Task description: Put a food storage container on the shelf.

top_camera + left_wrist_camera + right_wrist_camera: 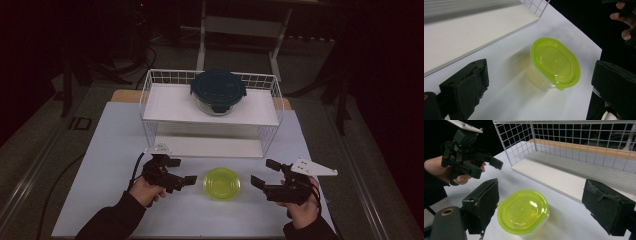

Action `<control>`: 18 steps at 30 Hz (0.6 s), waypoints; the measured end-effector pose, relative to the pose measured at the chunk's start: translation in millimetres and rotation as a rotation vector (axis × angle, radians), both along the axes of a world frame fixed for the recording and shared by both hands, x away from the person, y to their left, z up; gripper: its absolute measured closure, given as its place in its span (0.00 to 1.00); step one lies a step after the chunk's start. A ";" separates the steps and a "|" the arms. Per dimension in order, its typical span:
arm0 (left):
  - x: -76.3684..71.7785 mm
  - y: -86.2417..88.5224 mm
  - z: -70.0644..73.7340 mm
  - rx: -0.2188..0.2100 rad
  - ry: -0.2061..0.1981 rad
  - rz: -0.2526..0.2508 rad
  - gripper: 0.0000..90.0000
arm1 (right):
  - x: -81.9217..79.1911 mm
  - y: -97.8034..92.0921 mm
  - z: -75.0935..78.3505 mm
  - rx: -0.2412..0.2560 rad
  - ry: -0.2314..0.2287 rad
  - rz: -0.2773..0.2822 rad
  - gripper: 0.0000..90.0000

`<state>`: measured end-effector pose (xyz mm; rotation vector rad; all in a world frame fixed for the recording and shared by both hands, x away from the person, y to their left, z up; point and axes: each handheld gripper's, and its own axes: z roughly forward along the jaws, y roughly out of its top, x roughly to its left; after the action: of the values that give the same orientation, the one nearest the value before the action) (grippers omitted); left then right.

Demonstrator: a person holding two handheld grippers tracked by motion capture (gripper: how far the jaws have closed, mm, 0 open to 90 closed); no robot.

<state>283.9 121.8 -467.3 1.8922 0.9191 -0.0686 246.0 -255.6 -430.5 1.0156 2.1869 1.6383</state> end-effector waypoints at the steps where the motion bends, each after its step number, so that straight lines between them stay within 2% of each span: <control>1: 0.2 -2.7 -0.3 0.000 0.016 -0.004 0.01 | 0.4 0.6 -1.0 0.000 0.014 -0.003 0.15; 4: 0.7 -9.8 -1.3 -0.001 0.037 -0.005 0.01 | 3.9 1.3 -5.6 0.019 0.065 -0.009 0.15; 8: 5.5 -16.1 -4.3 -0.027 0.088 -0.003 0.01 | 9.4 6.0 -11.8 -0.002 0.125 -0.040 0.13; 11: 9.9 -21.6 -7.3 -0.005 0.132 -0.004 0.04 | 14.3 10.4 -16.8 -0.015 0.185 -0.038 0.14; 12: 11.7 -23.1 -8.7 0.006 0.148 0.006 0.08 | 16.3 11.5 -19.1 -0.018 0.205 -0.034 0.15; 14: 15.6 -24.6 -13.0 -0.012 0.203 0.017 0.15 | 21.4 13.2 -25.5 -0.009 0.269 -0.025 0.16; 16: 19.3 -25.1 -17.8 -0.028 0.257 0.023 0.16 | 26.9 14.3 -32.8 0.005 0.329 -0.020 0.21; 18: 21.5 -26.0 -21.6 -0.040 0.291 0.031 0.17 | 31.9 15.2 -39.9 0.014 0.376 -0.024 0.26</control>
<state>305.4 95.9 -488.9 1.8599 1.1328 -0.3491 277.9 -240.4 -470.5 1.4485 2.3778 1.5557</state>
